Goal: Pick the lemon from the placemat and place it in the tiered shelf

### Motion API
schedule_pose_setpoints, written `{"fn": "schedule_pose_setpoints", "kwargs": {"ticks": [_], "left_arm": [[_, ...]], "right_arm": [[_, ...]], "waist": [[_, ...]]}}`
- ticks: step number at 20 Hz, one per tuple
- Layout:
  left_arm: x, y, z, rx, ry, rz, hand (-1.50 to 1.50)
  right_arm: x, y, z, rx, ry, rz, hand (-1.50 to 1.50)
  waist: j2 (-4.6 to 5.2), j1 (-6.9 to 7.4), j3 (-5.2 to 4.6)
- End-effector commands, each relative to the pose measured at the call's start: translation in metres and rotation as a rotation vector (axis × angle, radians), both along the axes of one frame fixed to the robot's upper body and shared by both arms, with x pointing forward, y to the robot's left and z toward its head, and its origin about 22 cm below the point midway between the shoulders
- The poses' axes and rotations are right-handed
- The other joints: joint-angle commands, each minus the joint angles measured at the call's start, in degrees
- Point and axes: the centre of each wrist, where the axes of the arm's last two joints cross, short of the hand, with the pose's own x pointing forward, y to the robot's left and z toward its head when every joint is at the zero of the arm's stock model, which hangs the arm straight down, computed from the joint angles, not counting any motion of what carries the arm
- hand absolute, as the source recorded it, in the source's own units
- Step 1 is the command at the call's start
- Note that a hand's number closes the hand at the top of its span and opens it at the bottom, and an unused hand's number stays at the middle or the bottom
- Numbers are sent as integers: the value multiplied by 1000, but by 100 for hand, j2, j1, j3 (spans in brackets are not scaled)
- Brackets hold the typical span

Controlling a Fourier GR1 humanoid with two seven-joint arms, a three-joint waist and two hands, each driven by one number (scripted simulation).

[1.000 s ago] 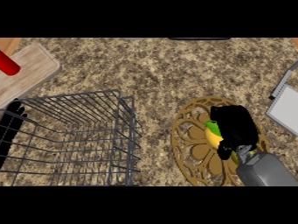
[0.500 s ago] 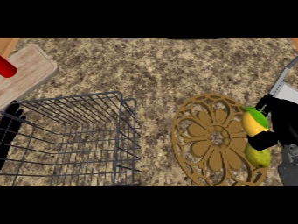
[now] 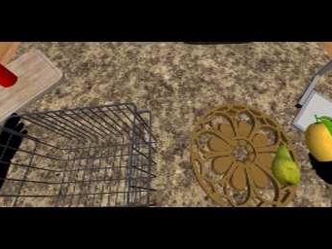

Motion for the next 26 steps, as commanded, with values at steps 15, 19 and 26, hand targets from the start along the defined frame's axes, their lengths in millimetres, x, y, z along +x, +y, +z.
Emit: {"fn": "schedule_pose_setpoints", "kwargs": {"ticks": [15,19,26], "left_arm": [[17,-10,-17,-6,6,-34,0],[11,-10,-17,-19,18,-24,0],[11,-14,-14,-10,19,-41,0]], "right_arm": [[-61,-25,145,68,-383,-117,150],[-51,-26,159,-86,-336,-224,150],[-33,-56,194,-111,-297,-270,150]], "waist": [[48,-10,-65],[56,-1,-80],[71,89,-67]]}}
